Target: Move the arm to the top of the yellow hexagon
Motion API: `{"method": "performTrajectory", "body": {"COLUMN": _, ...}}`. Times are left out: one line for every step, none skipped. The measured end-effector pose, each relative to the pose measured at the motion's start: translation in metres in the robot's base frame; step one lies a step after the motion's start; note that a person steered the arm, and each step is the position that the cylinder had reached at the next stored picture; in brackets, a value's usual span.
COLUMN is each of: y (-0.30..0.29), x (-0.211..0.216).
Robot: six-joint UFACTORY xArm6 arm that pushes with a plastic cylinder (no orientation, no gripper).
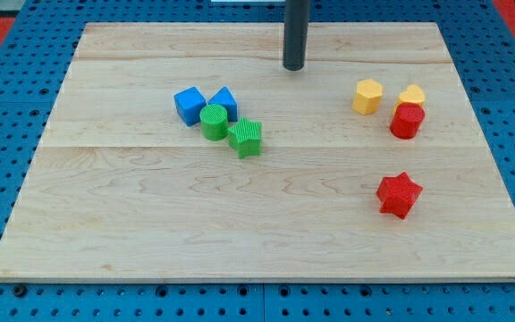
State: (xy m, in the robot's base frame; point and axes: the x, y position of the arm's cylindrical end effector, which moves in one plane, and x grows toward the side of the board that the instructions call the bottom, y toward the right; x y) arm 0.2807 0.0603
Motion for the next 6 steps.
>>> {"method": "performTrajectory", "body": {"y": 0.012, "x": -0.01}}
{"method": "performTrajectory", "body": {"y": 0.015, "x": -0.012}}
{"method": "performTrajectory", "body": {"y": 0.011, "x": -0.012}}
{"method": "performTrajectory", "body": {"y": -0.002, "x": -0.012}}
{"method": "performTrajectory", "body": {"y": -0.012, "x": -0.012}}
{"method": "performTrajectory", "body": {"y": -0.014, "x": 0.002}}
